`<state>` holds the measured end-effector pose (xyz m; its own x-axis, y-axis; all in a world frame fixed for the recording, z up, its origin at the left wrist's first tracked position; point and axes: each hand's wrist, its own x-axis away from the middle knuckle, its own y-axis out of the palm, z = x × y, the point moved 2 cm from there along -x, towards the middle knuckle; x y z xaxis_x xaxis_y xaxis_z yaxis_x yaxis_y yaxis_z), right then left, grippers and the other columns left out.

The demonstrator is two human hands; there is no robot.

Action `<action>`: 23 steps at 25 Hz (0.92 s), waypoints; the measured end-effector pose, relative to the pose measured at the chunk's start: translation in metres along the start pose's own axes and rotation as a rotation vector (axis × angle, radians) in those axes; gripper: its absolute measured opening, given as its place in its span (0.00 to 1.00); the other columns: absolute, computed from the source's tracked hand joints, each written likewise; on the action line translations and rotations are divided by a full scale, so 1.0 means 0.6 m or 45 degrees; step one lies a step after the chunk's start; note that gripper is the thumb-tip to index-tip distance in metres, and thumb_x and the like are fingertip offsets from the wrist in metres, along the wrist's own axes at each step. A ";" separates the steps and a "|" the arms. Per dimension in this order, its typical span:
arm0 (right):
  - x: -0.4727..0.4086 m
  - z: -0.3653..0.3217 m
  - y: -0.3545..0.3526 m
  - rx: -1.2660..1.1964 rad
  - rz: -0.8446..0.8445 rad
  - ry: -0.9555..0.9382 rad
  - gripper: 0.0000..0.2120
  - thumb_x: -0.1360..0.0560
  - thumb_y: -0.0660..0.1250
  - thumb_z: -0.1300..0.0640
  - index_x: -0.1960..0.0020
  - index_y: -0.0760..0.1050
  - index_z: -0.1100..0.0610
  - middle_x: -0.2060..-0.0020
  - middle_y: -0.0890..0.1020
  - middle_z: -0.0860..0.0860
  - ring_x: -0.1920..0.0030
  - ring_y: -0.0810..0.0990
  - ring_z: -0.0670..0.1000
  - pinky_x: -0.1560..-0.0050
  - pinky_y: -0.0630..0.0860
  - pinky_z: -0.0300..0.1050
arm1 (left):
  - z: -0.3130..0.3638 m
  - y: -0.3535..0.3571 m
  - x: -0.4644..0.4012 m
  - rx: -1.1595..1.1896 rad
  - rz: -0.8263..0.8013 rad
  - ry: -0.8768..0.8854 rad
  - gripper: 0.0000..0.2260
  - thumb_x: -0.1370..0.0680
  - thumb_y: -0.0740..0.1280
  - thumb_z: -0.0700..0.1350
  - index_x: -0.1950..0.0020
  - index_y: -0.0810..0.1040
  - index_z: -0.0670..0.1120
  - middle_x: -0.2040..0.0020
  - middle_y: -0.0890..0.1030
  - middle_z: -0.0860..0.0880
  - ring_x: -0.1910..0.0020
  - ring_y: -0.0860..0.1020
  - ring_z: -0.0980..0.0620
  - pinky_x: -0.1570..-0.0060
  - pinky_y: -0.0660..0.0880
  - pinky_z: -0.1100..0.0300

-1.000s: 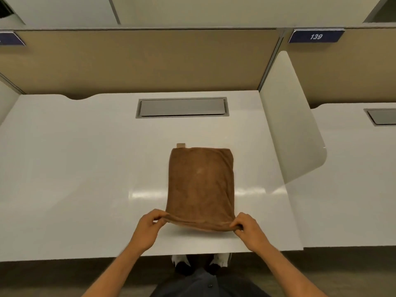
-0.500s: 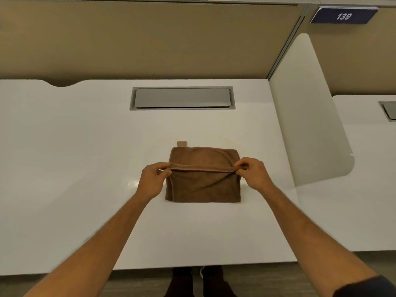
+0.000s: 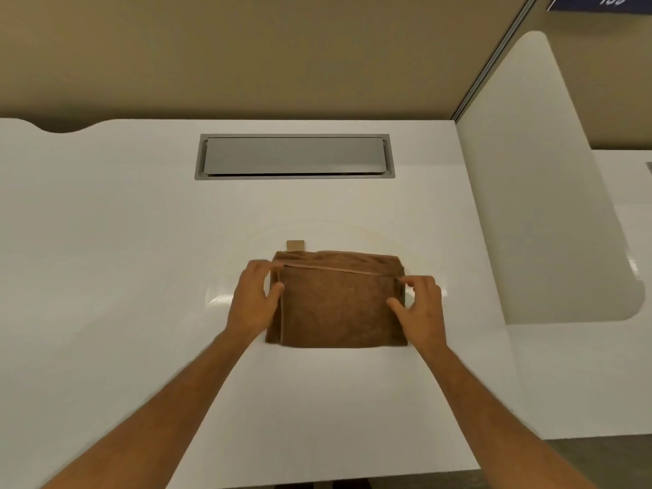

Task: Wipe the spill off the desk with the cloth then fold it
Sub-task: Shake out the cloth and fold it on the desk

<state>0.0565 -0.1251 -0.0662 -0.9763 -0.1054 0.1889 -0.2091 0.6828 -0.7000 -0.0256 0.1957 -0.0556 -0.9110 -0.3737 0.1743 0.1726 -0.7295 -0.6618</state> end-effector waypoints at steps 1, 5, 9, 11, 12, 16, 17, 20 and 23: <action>0.030 0.008 0.003 0.112 -0.047 -0.137 0.14 0.28 0.76 0.57 0.46 0.76 0.51 0.47 0.76 0.47 0.45 0.73 0.49 0.47 0.75 0.44 | -0.003 0.004 0.027 -0.106 -0.107 0.122 0.11 0.20 0.72 0.42 0.39 0.80 0.51 0.40 0.78 0.53 0.42 0.75 0.54 0.41 0.75 0.61; 0.113 0.043 0.014 0.458 -0.343 -0.360 0.18 0.31 0.79 0.52 0.43 0.80 0.53 0.44 0.78 0.50 0.43 0.74 0.53 0.45 0.78 0.51 | -0.037 0.020 0.112 -0.438 -0.537 0.269 0.20 0.26 0.77 0.55 0.36 0.80 0.52 0.40 0.77 0.55 0.44 0.74 0.55 0.39 0.76 0.56; 0.107 0.050 0.017 0.458 -0.321 -0.425 0.14 0.29 0.76 0.63 0.44 0.81 0.56 0.44 0.78 0.53 0.45 0.76 0.56 0.52 0.82 0.52 | -0.060 0.039 0.115 -0.561 -0.542 0.325 0.17 0.22 0.74 0.48 0.33 0.80 0.50 0.36 0.77 0.51 0.38 0.76 0.49 0.37 0.71 0.58; 0.093 0.040 0.011 0.328 -0.241 -0.283 0.13 0.28 0.75 0.62 0.45 0.80 0.54 0.44 0.76 0.51 0.46 0.76 0.54 0.53 0.82 0.49 | -0.051 0.034 0.097 -0.539 -0.499 0.327 0.09 0.19 0.71 0.43 0.39 0.83 0.48 0.39 0.81 0.49 0.42 0.79 0.48 0.41 0.72 0.60; 0.088 0.038 0.008 0.238 -0.185 -0.083 0.16 0.28 0.75 0.57 0.41 0.78 0.53 0.43 0.75 0.50 0.46 0.76 0.53 0.50 0.81 0.48 | -0.045 0.032 0.091 -0.525 -0.503 0.299 0.08 0.18 0.70 0.43 0.40 0.84 0.47 0.40 0.82 0.49 0.43 0.79 0.48 0.43 0.71 0.63; 0.092 0.031 0.023 -0.108 -0.143 0.616 0.30 0.27 0.76 0.49 0.30 0.68 0.56 0.46 0.80 0.55 0.49 0.78 0.54 0.46 0.75 0.48 | -0.028 0.037 0.109 -0.467 -0.584 0.219 0.06 0.17 0.67 0.44 0.42 0.82 0.48 0.43 0.82 0.51 0.45 0.81 0.52 0.46 0.71 0.69; 0.090 0.028 0.027 -0.211 -0.129 0.673 0.27 0.26 0.76 0.53 0.32 0.70 0.58 0.47 0.81 0.56 0.51 0.79 0.54 0.48 0.75 0.46 | -0.026 0.040 0.120 -0.474 -0.644 0.230 0.06 0.17 0.67 0.44 0.42 0.82 0.49 0.43 0.82 0.52 0.46 0.81 0.53 0.47 0.71 0.70; 0.079 0.004 0.030 -0.527 0.004 0.807 0.14 0.28 0.72 0.65 0.43 0.80 0.60 0.50 0.84 0.56 0.52 0.82 0.55 0.50 0.79 0.46 | -0.015 0.043 0.136 -0.467 -0.705 0.175 0.06 0.20 0.71 0.48 0.43 0.84 0.52 0.43 0.80 0.56 0.47 0.78 0.57 0.44 0.75 0.66; 0.076 -0.057 0.040 -0.603 0.067 0.618 0.13 0.27 0.71 0.66 0.44 0.82 0.55 0.50 0.82 0.53 0.50 0.82 0.53 0.47 0.81 0.46 | 0.030 0.037 0.101 0.093 -0.429 -0.179 0.05 0.24 0.76 0.51 0.49 0.85 0.56 0.49 0.82 0.61 0.50 0.80 0.59 0.51 0.76 0.68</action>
<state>0.0089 -0.0884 -0.0509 -0.8260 0.1976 0.5279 -0.0074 0.9326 -0.3607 -0.0702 0.1467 -0.0466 -0.8620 -0.1769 0.4751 -0.0974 -0.8619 -0.4976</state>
